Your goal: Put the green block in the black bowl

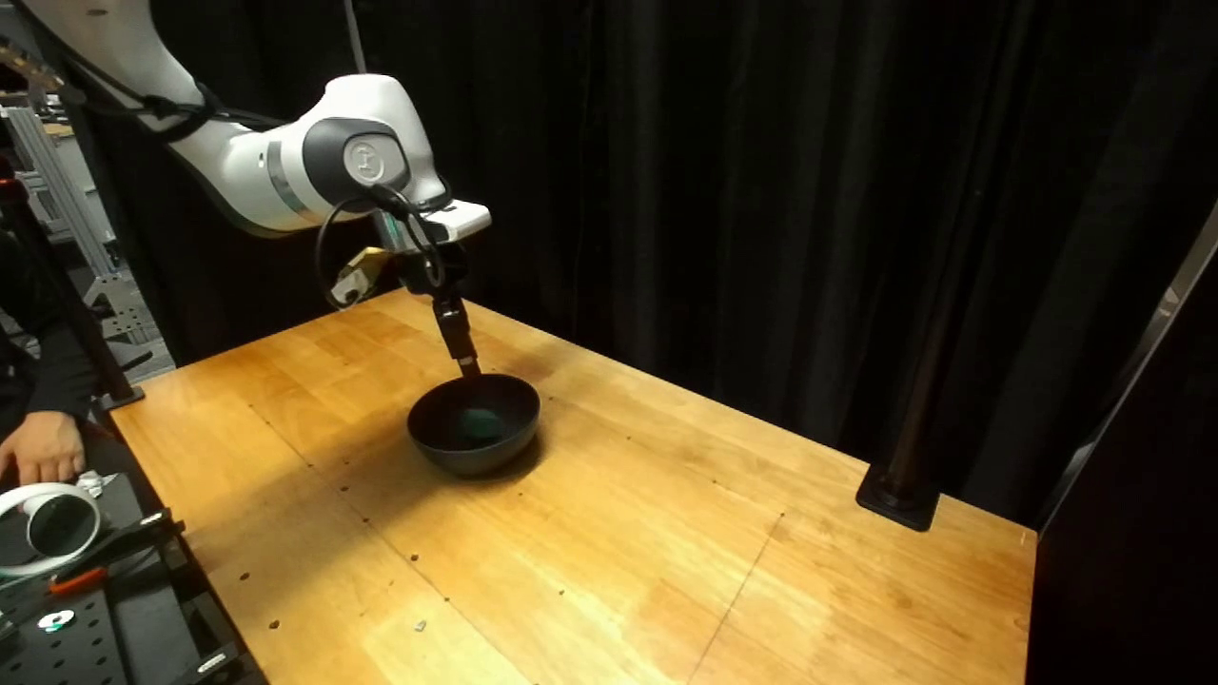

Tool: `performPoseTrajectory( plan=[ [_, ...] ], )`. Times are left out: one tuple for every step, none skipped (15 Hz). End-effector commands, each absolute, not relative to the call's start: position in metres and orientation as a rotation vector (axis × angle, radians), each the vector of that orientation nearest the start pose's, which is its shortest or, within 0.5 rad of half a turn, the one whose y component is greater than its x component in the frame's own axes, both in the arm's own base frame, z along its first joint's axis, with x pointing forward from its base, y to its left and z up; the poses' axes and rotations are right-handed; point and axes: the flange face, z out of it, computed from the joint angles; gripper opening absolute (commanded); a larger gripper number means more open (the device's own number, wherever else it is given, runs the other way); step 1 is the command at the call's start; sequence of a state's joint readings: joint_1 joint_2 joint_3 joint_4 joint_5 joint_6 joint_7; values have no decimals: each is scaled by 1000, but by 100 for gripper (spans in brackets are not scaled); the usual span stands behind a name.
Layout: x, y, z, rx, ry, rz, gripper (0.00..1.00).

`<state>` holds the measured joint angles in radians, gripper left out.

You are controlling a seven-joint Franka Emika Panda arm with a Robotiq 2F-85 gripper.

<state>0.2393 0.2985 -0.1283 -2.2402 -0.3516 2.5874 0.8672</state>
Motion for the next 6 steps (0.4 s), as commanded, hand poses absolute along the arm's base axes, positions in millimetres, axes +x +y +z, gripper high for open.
performPoseTrajectory(
  plan=[
    [541, 77, 260, -3141, 701, -175, 100],
    [534, 87, 272, -3098, 652, -103, 100],
    [532, 94, 279, -3063, 627, -62, 100],
    [524, 105, 294, -3015, 589, 9, 100],
    [520, 114, 305, -2967, 569, 69, 100],
    [534, 106, 272, -3029, 637, 14, 100]
  ],
)
